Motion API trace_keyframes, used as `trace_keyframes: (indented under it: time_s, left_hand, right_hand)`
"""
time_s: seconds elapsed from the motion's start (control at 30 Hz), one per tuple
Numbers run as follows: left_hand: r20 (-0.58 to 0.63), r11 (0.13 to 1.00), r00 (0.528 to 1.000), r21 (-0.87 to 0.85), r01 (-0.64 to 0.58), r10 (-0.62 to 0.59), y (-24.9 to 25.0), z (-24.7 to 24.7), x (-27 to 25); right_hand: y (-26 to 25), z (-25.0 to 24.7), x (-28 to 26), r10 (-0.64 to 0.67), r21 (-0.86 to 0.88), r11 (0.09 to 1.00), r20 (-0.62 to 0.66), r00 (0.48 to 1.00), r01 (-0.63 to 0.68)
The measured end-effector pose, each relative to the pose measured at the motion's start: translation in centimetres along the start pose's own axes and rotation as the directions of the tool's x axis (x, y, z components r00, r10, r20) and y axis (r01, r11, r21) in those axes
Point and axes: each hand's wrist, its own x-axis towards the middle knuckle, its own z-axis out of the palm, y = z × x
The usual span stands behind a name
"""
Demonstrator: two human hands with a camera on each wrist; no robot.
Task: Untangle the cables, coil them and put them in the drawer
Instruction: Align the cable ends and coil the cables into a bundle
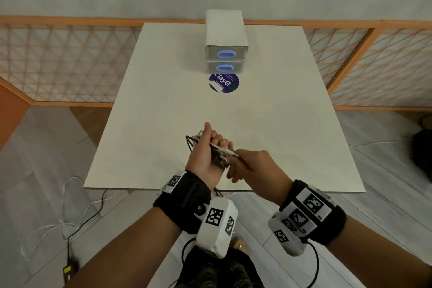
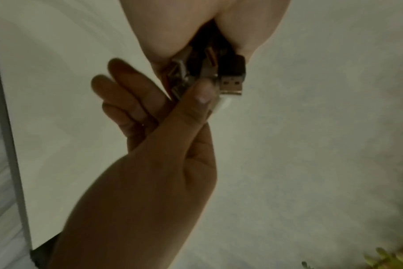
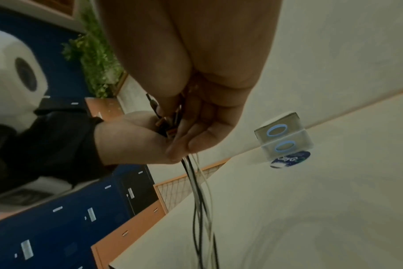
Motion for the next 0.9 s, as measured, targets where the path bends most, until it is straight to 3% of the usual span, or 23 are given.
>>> trace_keyframes:
  time_s: [0.07,0.13,0.17,0.23,0.3,0.37,0.43,0.5,0.6,0.63,0.67,0.73,0.8,0.9]
  left_hand:
    - [0.0,0.998,0.999,0.054,0.04,-0.04,0.4,-0.5,0.1]
    - [0.052,0.983,0.99,0.129,0.127,-0.135,1.0,-1.0,-0.2]
    - [0.1,0.961,0.973,0.208,0.183,-0.207,1.4,-1.1,-0.5]
    - [0.197,0.857,0.913,0.456,0.238,-0.358,1.7,-1.2,-1.4]
    - [0.278,0.71,0.839,0.683,0.169,-0.467,1.7,-1.2,-2.4]
    - [0.344,0.561,0.768,0.827,0.024,-0.54,1.4,-1.3,-3.2]
    - [0.35,0.411,0.728,0.906,-0.104,-0.589,1.5,-1.8,-3.8]
    - [0.321,0.24,0.752,0.946,-0.22,-0.576,2.1,-2.3,-4.1]
    - [0.309,-0.069,0.877,0.932,-0.357,-0.368,3.6,-3.2,-3.1]
    - [0.326,-0.073,0.9,0.93,-0.361,-0.289,3.8,-3.1,-2.7]
    - [0.334,-0.022,0.911,0.937,-0.35,-0.242,3.7,-2.8,-2.4]
    - [0.329,0.154,0.914,0.942,-0.299,-0.238,3.2,-2.0,-1.9]
    - [0.297,0.217,0.895,0.948,-0.233,-0.334,3.4,-1.4,-2.0]
    - [0.261,0.322,0.797,0.943,-0.088,-0.545,4.4,-1.8,-2.4]
  right_hand:
    - [0.5,-0.4,-0.2,-0.028,-0.064,0.998,0.0,1.0,0.028]
    - [1.1,-1.4,-0.5,-0.019,0.016,1.0,-0.095,0.995,0.021]
    - [1.4,-2.0,-0.6,-0.026,0.084,0.996,-0.111,0.993,0.035]
    - [1.8,-2.9,-0.5,-0.086,0.115,0.99,-0.013,0.996,0.087]
    - [1.8,-2.9,0.1,-0.167,-0.057,0.983,0.128,0.978,0.175]
    - [1.6,-2.4,1.2,-0.228,-0.299,0.905,0.254,0.94,0.301]
    - [1.4,-2.4,2.1,-0.211,-0.361,0.866,0.361,0.908,0.345]
    - [1.1,-2.9,2.2,-0.117,-0.348,0.9,0.39,0.913,0.264]
    - [0.0,-2.1,2.0,-0.012,-0.476,0.857,0.367,0.93,0.199]
    - [-0.4,-1.5,2.1,-0.012,-0.51,0.837,0.35,0.937,0.201]
    - [-0.9,-1.0,2.3,-0.018,-0.516,0.833,0.335,0.942,0.199]
    - [-1.7,-1.0,2.9,-0.052,-0.418,0.89,0.308,0.95,0.184]
    - [-1.9,-2.4,3.6,-0.08,-0.253,0.953,0.315,0.946,0.165]
    - [-1.6,-4.4,3.7,-0.063,-0.156,0.979,0.371,0.927,0.129]
